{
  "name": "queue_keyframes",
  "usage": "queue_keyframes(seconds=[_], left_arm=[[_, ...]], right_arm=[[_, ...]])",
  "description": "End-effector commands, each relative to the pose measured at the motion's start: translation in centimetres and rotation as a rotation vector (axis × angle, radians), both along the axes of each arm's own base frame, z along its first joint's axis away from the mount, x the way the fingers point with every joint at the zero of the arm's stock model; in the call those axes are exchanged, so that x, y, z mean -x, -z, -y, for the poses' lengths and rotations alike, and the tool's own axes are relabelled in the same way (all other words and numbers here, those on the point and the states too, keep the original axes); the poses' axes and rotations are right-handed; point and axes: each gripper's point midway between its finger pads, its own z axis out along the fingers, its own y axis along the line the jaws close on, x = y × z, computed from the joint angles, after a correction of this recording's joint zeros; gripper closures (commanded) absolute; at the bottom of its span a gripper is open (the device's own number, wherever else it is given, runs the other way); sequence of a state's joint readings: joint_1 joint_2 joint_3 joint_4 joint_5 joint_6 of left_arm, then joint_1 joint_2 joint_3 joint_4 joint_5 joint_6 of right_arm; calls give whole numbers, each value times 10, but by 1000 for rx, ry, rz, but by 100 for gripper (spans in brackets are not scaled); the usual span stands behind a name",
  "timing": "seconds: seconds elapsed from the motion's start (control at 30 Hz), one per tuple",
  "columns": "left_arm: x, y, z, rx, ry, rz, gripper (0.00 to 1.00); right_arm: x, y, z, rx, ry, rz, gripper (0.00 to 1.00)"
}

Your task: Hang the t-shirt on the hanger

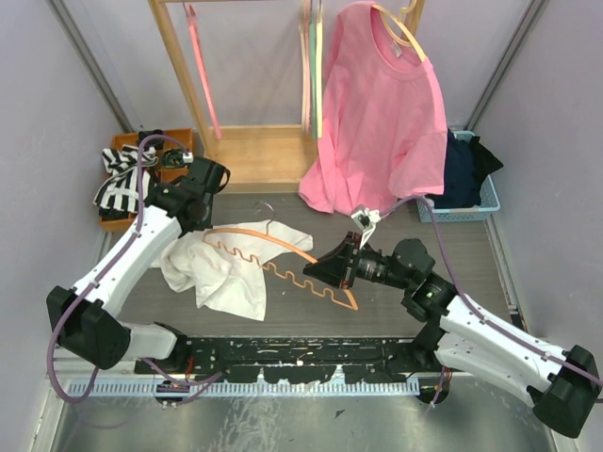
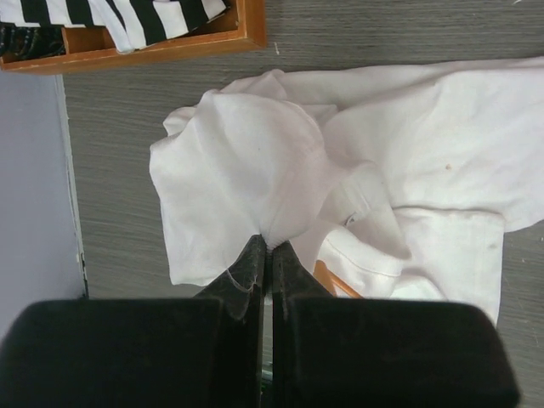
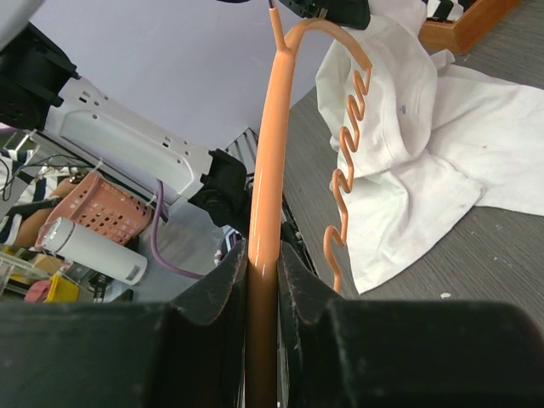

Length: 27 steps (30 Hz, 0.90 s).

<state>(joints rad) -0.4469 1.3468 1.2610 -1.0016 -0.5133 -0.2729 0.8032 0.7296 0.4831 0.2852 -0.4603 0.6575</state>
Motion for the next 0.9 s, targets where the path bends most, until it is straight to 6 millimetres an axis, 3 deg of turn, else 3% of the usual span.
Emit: queue_keyframes(seconds=[0.0, 0.23, 0.47, 0.87], left_arm=[[10, -3, 7, 59, 19, -11, 95], [18, -12, 5, 61, 30, -3, 95], [29, -21, -2, 65, 37, 21, 94], [31, -27, -6, 45, 53, 35, 93]], right_arm=[[3, -59, -5, -169, -34, 119, 99], [-4, -61, -14, -150, -48, 134, 99], [-8, -55, -8, -65, -9, 149, 99], [-4, -57, -2, -40, -3, 153, 99]])
